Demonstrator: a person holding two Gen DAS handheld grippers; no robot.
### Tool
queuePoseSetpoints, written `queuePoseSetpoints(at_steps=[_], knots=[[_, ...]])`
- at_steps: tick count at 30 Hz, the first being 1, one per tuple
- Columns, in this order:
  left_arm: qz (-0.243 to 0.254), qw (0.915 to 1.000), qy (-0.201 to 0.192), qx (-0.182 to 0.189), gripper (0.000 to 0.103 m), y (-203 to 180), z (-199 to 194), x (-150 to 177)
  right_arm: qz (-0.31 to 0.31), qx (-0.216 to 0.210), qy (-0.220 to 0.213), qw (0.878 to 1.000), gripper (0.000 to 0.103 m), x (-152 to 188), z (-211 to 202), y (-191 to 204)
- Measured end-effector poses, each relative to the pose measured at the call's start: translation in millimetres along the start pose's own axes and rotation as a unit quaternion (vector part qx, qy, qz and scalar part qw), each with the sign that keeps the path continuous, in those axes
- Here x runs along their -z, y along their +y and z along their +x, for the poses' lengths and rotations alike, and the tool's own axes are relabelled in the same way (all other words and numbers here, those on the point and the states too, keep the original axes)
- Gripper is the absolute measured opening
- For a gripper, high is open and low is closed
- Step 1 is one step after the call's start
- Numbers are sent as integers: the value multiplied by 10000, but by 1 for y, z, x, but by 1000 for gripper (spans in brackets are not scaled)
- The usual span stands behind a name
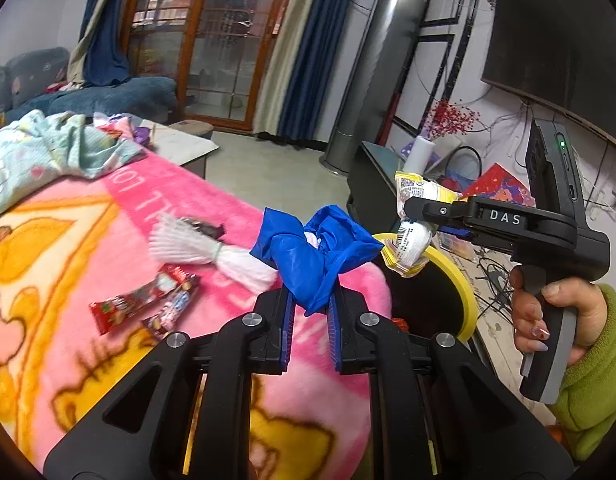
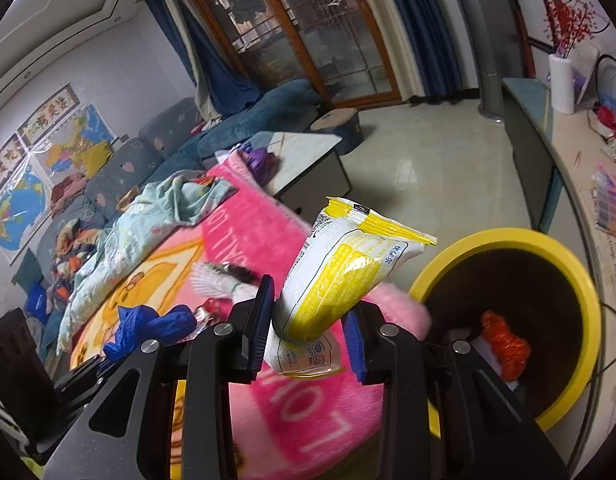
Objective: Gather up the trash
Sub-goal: 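Carry the blue glove and yellow snack bag over the yellow bin and open both tools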
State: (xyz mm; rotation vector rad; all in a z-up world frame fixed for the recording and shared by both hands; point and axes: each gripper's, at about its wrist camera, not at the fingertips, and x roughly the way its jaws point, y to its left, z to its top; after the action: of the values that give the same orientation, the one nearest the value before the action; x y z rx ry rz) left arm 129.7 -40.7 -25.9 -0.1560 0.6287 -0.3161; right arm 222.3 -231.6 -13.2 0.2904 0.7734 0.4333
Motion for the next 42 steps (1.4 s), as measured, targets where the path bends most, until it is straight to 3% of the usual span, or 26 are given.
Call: queuePoseSetpoints(at_steps=[14,24,33,42], knots=[[299,9989,49,371,9,-46,28,-11,194,609,-509,9967,31,-8,-26,-47],[592,9960,233,621,9,-78,54,-7,674,855,-648,9919,31,-6,-41,-96],[757,9934,387,770,9,-96,74,-4,717,1308,-745,9860,31,0,-48,-125],[933,9907,501,852,10,-111,95,3,832,1568,-592,9823,31,8,-38,-146]])
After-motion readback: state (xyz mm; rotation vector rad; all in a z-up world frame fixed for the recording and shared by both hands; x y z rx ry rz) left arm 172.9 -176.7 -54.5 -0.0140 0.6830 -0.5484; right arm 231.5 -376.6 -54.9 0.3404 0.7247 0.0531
